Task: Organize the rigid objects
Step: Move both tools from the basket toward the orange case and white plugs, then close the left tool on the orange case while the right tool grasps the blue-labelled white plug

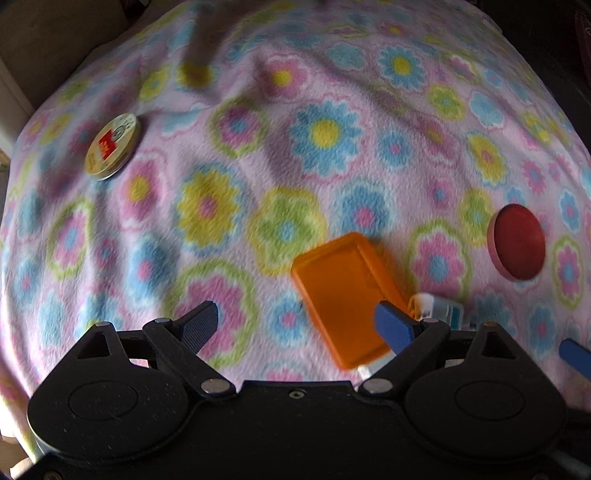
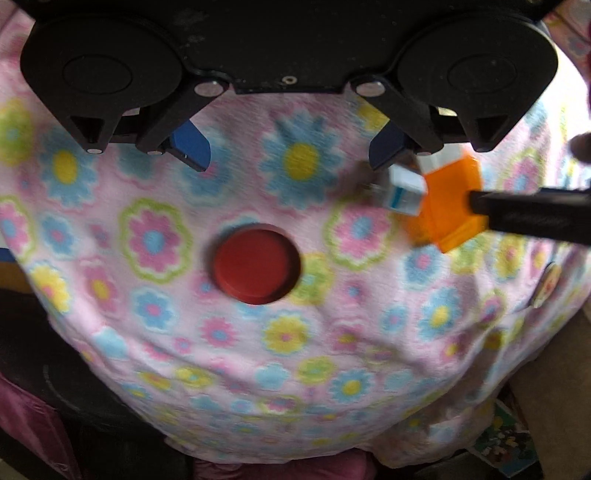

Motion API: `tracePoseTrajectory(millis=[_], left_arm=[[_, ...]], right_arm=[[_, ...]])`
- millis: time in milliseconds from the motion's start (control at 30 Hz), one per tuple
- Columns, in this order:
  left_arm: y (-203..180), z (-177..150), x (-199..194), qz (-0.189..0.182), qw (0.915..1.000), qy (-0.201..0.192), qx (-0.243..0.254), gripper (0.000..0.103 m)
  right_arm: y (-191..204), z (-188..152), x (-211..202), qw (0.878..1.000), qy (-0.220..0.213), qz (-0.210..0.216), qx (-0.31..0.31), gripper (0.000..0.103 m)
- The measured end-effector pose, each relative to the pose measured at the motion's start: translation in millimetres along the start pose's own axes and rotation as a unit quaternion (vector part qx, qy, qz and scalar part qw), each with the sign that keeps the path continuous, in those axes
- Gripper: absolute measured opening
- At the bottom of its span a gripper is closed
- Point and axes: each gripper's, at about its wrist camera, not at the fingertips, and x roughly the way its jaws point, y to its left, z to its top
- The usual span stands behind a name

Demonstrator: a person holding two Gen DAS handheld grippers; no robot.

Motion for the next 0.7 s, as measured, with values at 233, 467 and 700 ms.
tracePoseTrajectory(millis=[233, 467, 700], left_arm=[[13.5, 17.1, 0.6, 0.003, 0.9995, -0.010, -0.030, 0.089], [23.8, 16.6, 4.8, 0.011, 0.9995, -0.001, -0.030, 0.089], [0.4, 15.0, 12.2, -0.008, 0.9999, 0.010, -0.012, 0.094]], right_arm=[[34.0, 3.8, 13.8, 0.999, -0.007, 0.043, -0.013, 0.096], [38.1, 12.5, 40.5, 0.996, 0.022, 0.088, 0.028, 0.049], [4.7, 7.0, 26.0, 0.996, 0.037, 0.046, 0.072, 0.049]])
